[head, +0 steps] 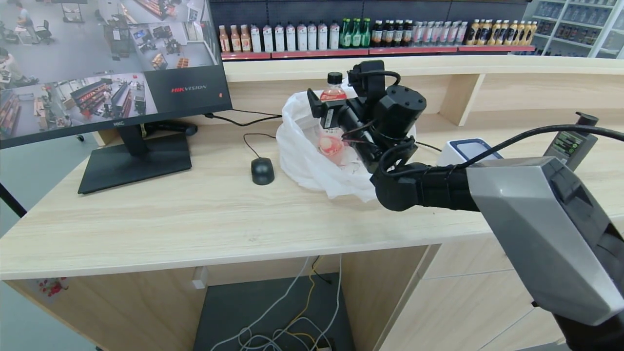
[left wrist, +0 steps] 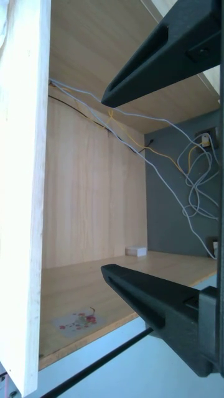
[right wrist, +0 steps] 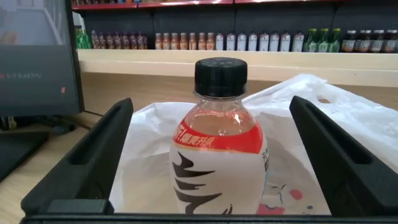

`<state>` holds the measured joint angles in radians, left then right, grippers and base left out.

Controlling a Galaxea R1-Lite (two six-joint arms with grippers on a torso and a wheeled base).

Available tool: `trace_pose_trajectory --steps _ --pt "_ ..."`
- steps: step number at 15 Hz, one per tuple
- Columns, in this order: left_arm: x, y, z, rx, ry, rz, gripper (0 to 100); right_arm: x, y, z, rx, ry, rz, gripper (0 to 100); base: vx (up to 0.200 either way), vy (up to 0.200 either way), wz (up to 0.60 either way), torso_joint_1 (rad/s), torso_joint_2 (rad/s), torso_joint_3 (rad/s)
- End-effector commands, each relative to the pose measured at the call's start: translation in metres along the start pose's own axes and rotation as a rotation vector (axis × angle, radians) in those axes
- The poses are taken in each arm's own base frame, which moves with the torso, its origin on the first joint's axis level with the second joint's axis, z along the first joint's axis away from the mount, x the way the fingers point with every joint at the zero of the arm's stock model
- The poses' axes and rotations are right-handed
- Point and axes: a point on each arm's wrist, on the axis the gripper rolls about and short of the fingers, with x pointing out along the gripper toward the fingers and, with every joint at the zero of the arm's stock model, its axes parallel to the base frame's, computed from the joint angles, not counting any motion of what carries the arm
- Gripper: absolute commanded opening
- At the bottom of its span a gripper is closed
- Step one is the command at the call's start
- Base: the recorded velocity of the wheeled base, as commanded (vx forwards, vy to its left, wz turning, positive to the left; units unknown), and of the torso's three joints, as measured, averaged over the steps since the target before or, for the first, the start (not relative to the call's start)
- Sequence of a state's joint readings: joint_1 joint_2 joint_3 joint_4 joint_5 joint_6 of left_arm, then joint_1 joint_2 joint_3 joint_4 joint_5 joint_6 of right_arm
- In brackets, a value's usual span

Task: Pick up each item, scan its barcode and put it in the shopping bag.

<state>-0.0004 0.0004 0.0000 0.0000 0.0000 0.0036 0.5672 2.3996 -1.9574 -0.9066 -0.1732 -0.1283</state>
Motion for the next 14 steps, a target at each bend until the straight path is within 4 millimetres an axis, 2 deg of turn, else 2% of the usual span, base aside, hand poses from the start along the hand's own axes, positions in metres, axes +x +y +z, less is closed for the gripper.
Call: trace_pose_trajectory --steps 1,2,8,11,14 --pt "0.000 0.000 0.000 0.001 0.000 -0.001 100 -0.012 -0.002 0.020 0.003 -0.005 0.007 100 0.000 0.000 0.00 0.000 0.00 0.000" --pt "0.000 0.000 0.000 -0.001 0.000 0.000 100 -0.018 -0.001 0.022 0.005 -0.001 0.011 100 0.000 0.000 0.00 0.000 0.00 0.000" --pt "0.000 0.000 0.000 -0.001 0.000 0.000 100 -0.080 -0.013 0.052 0.008 0.012 0.053 100 0.000 0.000 0.00 0.000 0.00 0.000" --pt "0.000 0.000 0.000 0.001 0.000 0.000 100 -0.127 -0.003 0.063 0.058 0.010 0.113 100 0.000 0.000 0.00 0.000 0.00 0.000" --pt "0.000 0.000 0.000 -0.001 0.000 0.000 100 -0.164 -0.007 0.066 0.073 -0.014 0.142 100 0.000 0.000 0.00 0.000 0.00 0.000"
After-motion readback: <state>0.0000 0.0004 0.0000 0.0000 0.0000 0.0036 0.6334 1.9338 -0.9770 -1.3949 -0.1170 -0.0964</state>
